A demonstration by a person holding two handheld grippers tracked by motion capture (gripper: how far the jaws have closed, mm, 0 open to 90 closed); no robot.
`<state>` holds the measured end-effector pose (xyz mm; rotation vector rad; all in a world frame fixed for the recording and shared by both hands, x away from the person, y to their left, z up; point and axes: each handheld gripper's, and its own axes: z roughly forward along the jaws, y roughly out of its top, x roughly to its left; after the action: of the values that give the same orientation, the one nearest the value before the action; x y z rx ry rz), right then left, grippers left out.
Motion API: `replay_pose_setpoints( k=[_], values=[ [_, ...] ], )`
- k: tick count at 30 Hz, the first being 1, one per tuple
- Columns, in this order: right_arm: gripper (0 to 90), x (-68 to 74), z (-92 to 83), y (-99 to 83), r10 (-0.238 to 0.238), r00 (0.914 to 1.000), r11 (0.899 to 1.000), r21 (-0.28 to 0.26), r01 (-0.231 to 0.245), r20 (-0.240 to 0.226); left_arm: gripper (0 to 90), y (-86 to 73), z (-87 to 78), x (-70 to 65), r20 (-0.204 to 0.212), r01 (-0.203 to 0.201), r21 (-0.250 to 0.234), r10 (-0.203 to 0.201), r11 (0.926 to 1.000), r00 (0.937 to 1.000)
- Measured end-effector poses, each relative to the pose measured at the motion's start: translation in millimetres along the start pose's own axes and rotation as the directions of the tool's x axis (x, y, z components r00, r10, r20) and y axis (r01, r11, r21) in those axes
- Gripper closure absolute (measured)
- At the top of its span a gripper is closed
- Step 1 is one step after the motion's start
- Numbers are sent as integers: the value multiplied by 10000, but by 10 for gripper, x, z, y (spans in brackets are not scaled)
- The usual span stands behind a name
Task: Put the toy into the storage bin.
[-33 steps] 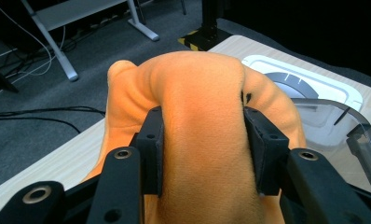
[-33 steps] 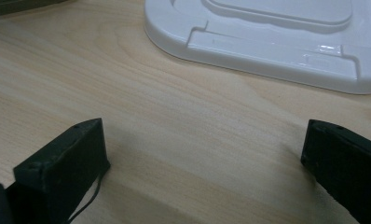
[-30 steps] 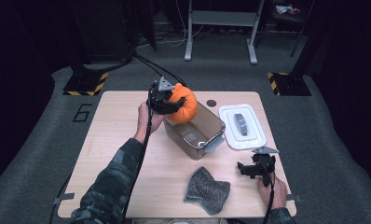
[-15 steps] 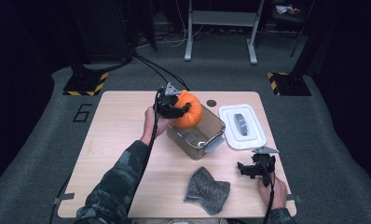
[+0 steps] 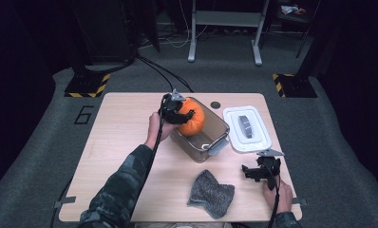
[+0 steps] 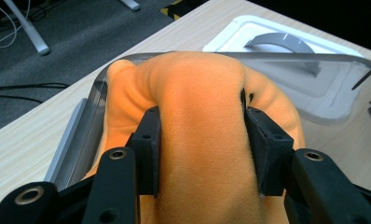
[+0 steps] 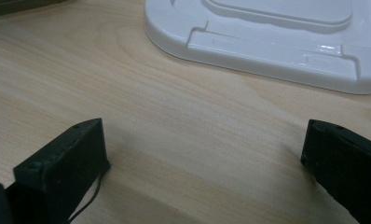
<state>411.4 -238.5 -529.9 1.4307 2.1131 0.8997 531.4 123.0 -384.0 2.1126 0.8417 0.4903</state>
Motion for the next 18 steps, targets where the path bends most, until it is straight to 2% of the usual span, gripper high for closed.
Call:
replay_pose_setpoints(
  k=[7,18],
  values=[
    [0,0,0,0,1,10000,10000,-1,-1,-1,511,-27,77,5,-111,-8,387,12,9993,9999],
    [0,0,0,0,-2,10000,10000,1,2,-1,486,-61,167,14,-258,56,688,-38,9976,9997]
  ],
)
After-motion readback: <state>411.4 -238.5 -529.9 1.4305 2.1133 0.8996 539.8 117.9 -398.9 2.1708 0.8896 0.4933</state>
